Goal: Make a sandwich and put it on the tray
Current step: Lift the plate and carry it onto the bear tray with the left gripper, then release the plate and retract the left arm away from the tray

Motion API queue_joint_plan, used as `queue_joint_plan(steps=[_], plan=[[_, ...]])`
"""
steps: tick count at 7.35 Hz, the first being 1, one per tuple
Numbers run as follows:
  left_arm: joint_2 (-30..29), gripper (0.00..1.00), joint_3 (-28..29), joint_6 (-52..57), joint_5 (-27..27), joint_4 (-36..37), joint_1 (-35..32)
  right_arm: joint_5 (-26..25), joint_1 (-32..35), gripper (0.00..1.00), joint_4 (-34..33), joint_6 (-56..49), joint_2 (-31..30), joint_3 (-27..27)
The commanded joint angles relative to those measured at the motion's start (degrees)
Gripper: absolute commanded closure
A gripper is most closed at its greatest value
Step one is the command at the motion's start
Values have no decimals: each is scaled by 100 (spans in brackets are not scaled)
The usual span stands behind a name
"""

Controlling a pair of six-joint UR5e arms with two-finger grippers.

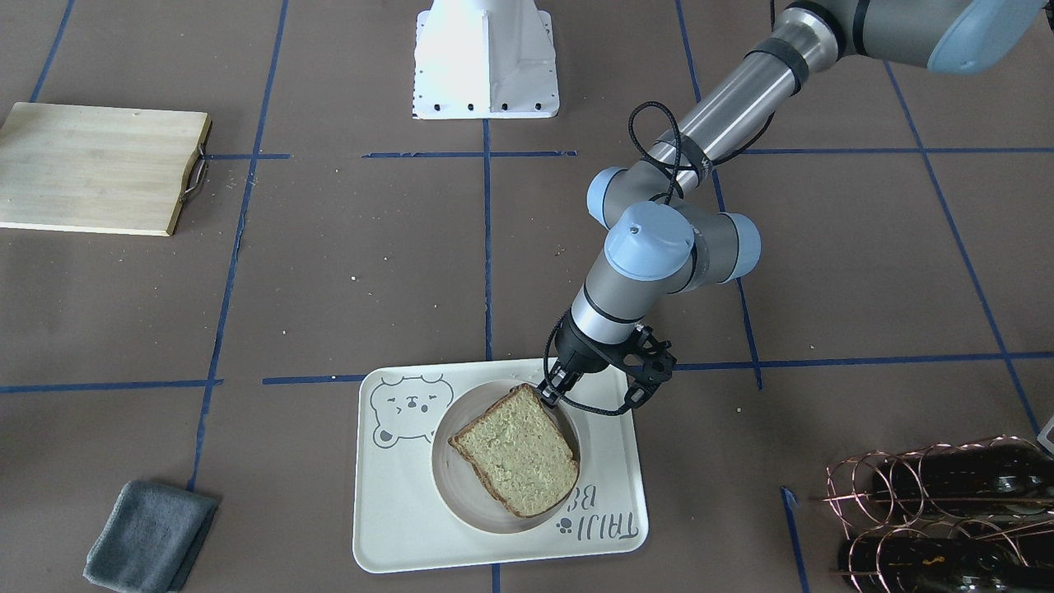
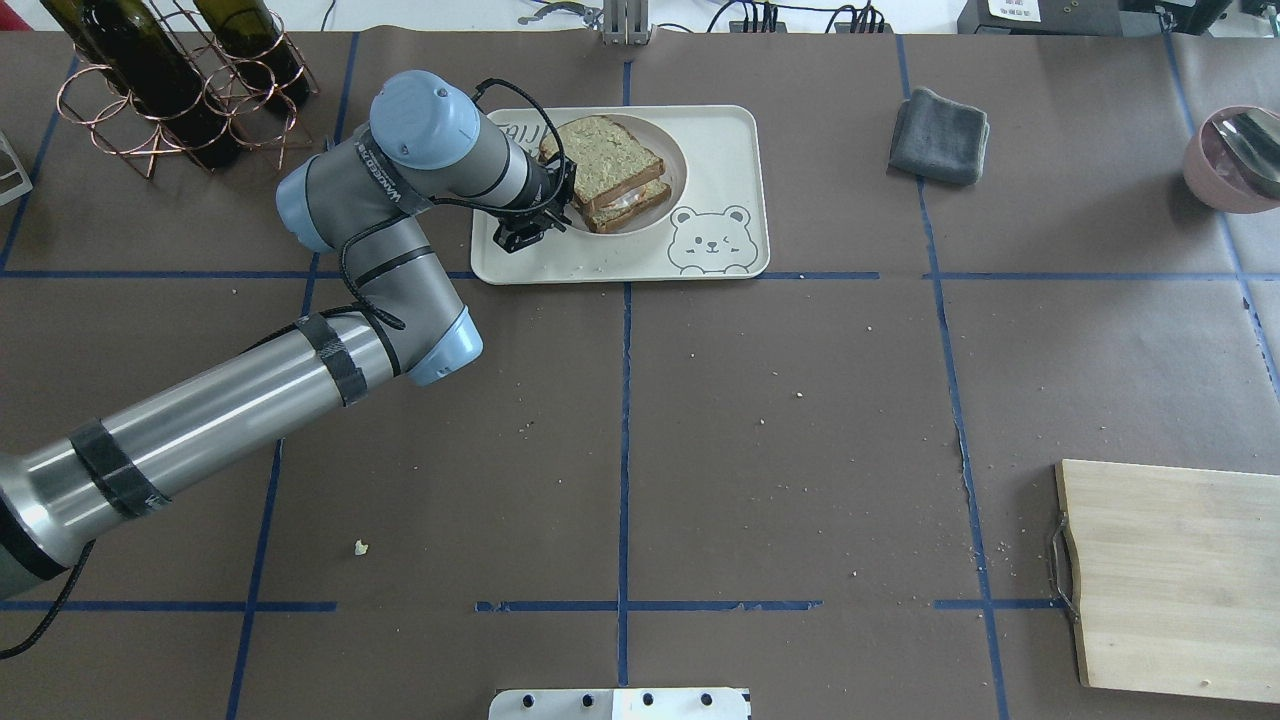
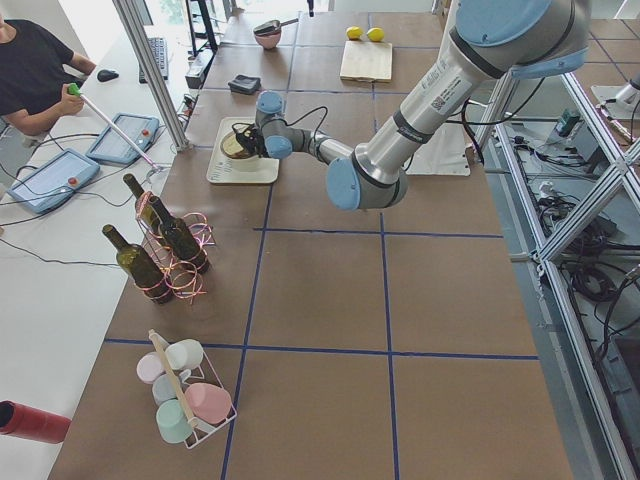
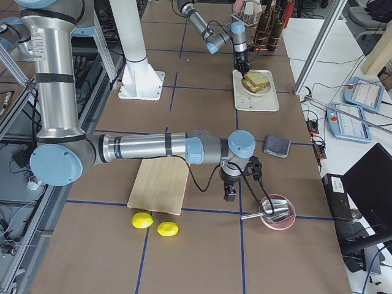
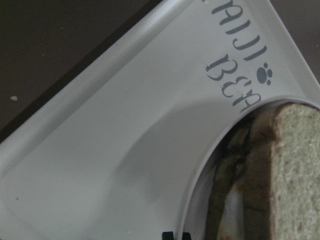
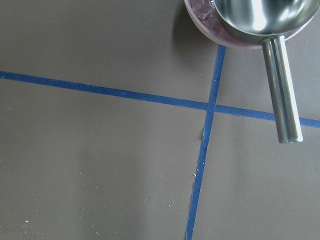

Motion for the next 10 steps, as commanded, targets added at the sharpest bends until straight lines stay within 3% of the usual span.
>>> queue_joint_plan(steps=[1, 3, 6, 8, 10], plan=[[18, 1, 40, 12, 58, -196, 10, 12, 35, 0, 0, 0, -4, 0], [612, 0, -807, 441, 41, -15, -51, 4, 35, 0, 0, 0, -4, -9], [1490, 0, -2406, 1791, 32, 1065, -157, 4, 44, 0, 0, 0, -30, -9], [2186, 0, -3855, 3668, 50, 2281, -454, 4, 79, 0, 0, 0, -22, 0], [2678, 0, -4607, 5732, 32, 3122, -962, 4, 106, 0, 0, -9, -21, 0]])
